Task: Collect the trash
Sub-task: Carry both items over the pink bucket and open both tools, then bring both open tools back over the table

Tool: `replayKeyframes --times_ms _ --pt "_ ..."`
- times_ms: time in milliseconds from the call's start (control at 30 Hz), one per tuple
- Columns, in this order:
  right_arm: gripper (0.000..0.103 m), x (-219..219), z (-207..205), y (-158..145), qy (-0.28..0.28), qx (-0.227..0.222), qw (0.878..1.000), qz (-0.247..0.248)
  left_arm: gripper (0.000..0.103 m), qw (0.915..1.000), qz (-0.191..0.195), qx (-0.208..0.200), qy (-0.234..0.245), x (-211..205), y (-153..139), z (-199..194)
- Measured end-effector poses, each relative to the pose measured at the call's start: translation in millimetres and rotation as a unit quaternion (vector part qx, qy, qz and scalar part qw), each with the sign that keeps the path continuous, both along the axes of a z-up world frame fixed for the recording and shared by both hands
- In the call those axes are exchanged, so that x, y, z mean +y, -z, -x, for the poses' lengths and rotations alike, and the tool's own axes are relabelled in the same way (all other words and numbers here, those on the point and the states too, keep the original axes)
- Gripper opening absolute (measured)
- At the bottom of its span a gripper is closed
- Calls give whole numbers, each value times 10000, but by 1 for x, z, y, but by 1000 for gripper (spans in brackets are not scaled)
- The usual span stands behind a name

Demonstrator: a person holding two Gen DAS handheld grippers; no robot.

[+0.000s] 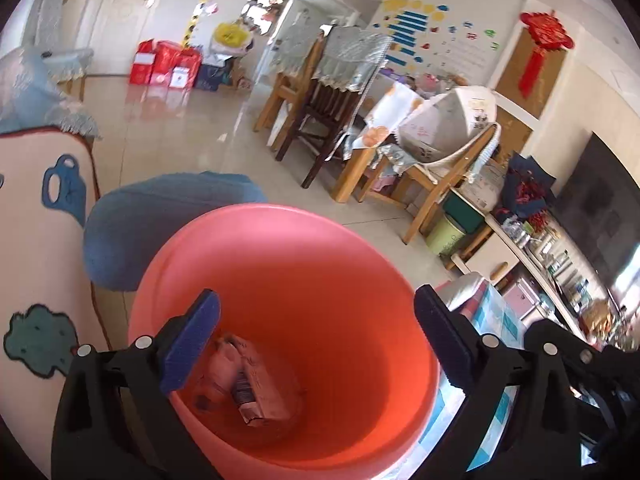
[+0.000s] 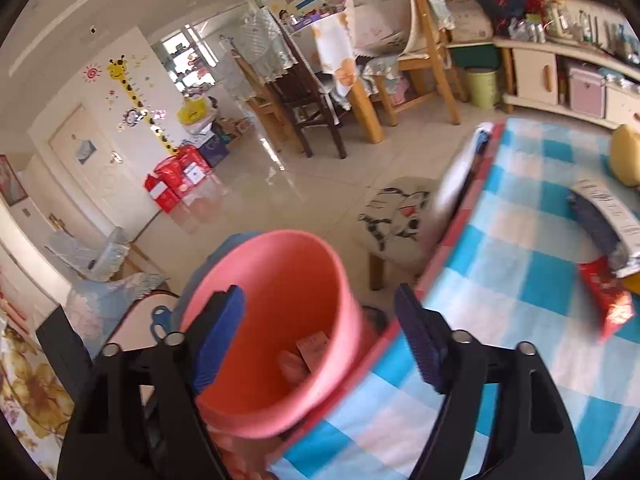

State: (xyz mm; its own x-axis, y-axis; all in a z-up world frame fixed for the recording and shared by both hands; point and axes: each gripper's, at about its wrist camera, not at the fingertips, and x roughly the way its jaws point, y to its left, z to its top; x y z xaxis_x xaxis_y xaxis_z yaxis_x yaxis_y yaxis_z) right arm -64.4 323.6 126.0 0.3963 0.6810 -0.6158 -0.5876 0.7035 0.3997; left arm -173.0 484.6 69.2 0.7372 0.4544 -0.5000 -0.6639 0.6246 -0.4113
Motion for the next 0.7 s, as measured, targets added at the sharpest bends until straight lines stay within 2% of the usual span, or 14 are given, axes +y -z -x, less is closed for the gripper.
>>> replayKeyframes --times_ms 167,233,300,400,500,600,700 --pt "89 -41 15 -4 234 -434 9969 616 99 9964 -467 -566 414 -20 -5 1" --pt "89 -58 22 -6 293 -627 9943 809 99 9942 -403 -758 651 -29 -8 0" --pt "91 -74 27 -7 363 -809 9905 1053 99 9928 -396 -708 887 -38 -11 -4" --pt "92 -99 37 -10 431 -1060 9845 1330 99 9882 -655 -542 1272 -57 -19 -11" --pt "93 -122 46 -13 517 -1247 9787 1546 99 9815 -881 -540 1613 -77 -27 -14" --pt "93 -141 51 -19 581 -1388 9738 1706 99 9805 -1038 -282 1642 -95 -31 -18" --pt "94 -160 56 -27 634 -1496 9718 1707 99 9764 -794 -148 2005 -103 -29 -29"
